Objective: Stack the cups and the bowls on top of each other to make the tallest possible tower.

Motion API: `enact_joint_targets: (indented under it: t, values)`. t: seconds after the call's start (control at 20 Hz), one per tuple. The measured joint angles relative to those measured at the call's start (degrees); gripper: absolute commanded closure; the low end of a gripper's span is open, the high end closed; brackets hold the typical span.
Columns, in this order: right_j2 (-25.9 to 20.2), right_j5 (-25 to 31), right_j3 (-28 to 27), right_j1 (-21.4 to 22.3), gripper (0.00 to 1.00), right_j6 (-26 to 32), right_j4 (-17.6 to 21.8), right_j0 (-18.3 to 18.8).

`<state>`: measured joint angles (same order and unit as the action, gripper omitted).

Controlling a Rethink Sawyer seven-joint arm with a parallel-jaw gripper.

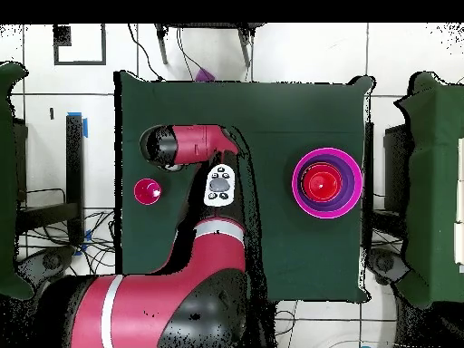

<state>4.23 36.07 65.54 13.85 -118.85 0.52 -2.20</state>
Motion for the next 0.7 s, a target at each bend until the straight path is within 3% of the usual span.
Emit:
enact_joint_targets:
  t: [0.2,0.55,0.7]
  values:
    - [-0.01,2.52,-0.75,0.48,1.0,0.0,0.1,0.43]
    - [-1.01,20.55,-6.07,3.2,1.0,1.61,3.27,5.37]
    - [-1.98,29.0,-10.09,4.75,1.0,5.81,5.28,9.62]
